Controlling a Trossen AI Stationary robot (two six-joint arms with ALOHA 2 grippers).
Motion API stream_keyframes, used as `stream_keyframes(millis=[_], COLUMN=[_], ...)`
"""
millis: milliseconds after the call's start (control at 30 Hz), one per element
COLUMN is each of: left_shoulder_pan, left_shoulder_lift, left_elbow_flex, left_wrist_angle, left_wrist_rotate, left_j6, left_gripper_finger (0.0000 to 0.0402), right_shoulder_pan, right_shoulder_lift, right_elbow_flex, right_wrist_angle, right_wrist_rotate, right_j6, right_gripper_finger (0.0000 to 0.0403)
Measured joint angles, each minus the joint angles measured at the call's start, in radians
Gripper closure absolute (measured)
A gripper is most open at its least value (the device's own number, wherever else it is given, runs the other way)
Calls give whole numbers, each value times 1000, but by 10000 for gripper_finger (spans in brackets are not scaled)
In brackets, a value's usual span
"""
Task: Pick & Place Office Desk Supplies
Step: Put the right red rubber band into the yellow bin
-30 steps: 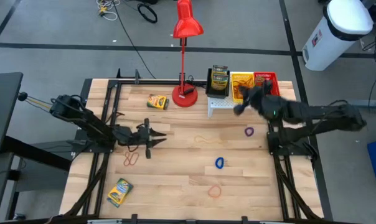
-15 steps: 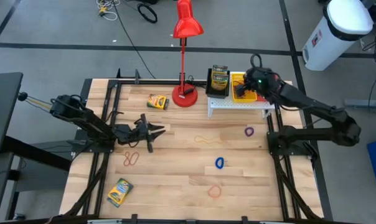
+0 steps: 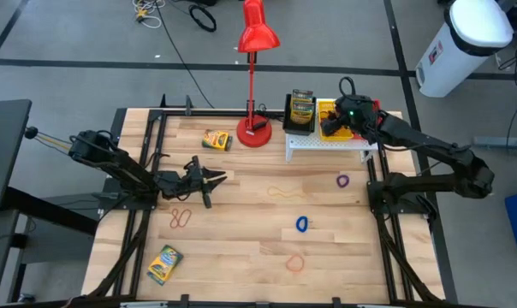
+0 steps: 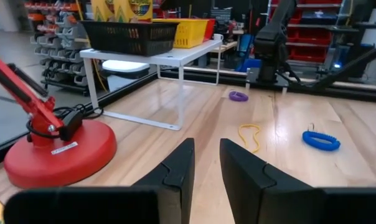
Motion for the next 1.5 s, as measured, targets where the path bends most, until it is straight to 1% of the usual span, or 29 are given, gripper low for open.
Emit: stream_keyframes(millis=[167,300,400,467,533,667,733,800,967,1033,1100,1267,1433,1500], left_shoulder_pan=[0,0,-2,-2,-2,-2,-2,-2,-1,-1,-1,0,1,6], left_shoulder_lift=[0,-15,-29,-32,-36,-36,-36,-36,-36,-36,-36,-42,-42,-42], left_elbow_flex=[0,0,0,0,0,0,0,0,0,0,0,1,1,1], left_wrist_angle=[0,-1,-3,-4,-5,-5,-5,-5,-5,-5,-5,-5,-5,-5], left_wrist_rotate=[-15,-15,-15,-15,-15,-14,-15,-14,-14,-14,-14,-14,-14,-13], left_j6=[-31,-32,-32,-32,-33,-51,-59,-63,-70,-72,-73,-73,-78,-79], left_gripper_finger=[320,320,320,320,320,320,320,320,320,320,320,320,320,320], right_shoulder_pan=[0,0,0,0,-1,0,0,0,0,0,-2,-58,-80,-80], right_shoulder_lift=[0,0,-1,0,8,43,68,93,144,155,168,217,242,242], right_elbow_flex=[67,167,212,218,218,218,227,248,327,358,382,398,398,400], right_wrist_angle=[-81,-198,-286,-324,-346,-372,-391,-408,-455,-469,-515,-644,-666,-666], right_wrist_rotate=[-3,-50,-65,-93,-147,-288,-336,-317,-189,-154,-159,-273,-251,-251], right_j6=[48,98,154,191,216,253,262,263,254,248,260,345,315,298], right_gripper_finger=[136,106,101,103,106,110,111,111,111,111,111,111,113,121])
